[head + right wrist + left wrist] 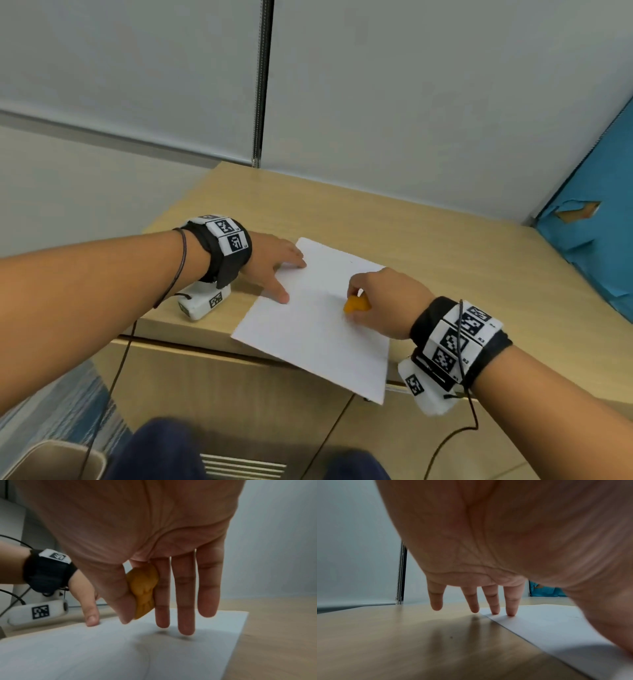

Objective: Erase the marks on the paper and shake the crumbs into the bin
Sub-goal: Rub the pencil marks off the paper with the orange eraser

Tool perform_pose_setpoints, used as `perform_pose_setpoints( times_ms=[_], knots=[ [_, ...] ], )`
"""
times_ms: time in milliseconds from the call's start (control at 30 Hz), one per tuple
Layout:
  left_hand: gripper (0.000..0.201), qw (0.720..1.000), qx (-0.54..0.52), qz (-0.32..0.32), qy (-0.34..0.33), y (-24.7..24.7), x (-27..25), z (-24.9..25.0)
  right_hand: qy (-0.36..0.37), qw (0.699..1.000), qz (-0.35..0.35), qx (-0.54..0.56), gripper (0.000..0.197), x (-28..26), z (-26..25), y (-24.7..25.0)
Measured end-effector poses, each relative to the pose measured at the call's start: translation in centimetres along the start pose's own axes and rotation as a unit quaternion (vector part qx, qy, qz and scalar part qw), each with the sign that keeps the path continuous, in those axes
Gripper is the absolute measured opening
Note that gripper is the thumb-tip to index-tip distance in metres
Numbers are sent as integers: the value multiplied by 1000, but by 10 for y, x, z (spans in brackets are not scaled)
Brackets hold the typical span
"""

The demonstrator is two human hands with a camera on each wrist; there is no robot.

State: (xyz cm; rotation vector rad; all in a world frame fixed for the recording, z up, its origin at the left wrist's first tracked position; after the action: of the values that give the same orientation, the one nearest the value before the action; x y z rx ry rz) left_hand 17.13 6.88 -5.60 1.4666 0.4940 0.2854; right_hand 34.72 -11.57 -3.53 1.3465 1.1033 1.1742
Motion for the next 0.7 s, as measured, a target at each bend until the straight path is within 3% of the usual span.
perform_pose_setpoints(
  times_ms=[200,400,533,700],
  knots=[
    [112,994,24,-111,-2,1,4,-8,-9,988,-5,157,29,29,-8,11],
    [115,993,41,-107,33,-5,0,-16,-52,953,-25,297,26,72,-32,0],
    [112,993,34,-105,36,-10,-1,-17,11,960,-44,277,21,93,-50,-9],
    [111,994,25,-98,32,-7,-5,-13,100,987,5,126,16,107,-60,-18]
  ],
)
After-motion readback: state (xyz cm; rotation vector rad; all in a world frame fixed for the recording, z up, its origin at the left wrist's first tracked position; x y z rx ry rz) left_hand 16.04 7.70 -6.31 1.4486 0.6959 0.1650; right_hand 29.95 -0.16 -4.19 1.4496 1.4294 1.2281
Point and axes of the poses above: each hand's wrist, its own x-axis towards the middle knuckle, its own y-axis out of the back of the hand, z = x × y, the point moved 1 cm from there along x, towards the middle knuckle, and after that the axes turned 13 degrees about z, right-handed, at the moved point
